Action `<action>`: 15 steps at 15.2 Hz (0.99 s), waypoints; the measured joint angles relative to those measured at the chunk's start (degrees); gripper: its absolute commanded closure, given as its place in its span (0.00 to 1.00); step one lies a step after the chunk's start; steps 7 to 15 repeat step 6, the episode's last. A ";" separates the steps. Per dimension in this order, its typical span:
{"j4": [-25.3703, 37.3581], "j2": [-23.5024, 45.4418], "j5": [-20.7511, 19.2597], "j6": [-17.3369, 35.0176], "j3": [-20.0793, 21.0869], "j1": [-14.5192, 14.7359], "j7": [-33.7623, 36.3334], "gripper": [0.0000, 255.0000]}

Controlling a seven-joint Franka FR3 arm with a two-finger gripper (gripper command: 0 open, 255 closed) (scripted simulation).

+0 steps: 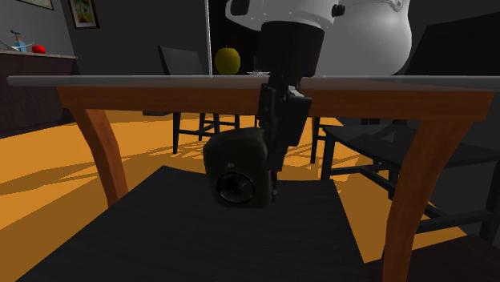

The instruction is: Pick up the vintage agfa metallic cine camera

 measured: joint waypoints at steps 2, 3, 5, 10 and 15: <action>1.40 -0.25 -0.08 -1.67 0.10 -0.02 -0.11 1.00; 2.51 0.03 1.01 -2.61 -0.02 -0.21 -0.50 1.00; 3.92 0.21 2.07 -3.47 -0.18 -0.45 -0.69 1.00; 4.75 0.21 1.10 -4.29 -0.08 -0.41 -0.71 1.00; 4.75 0.21 1.10 -4.29 -0.08 -0.41 -0.71 1.00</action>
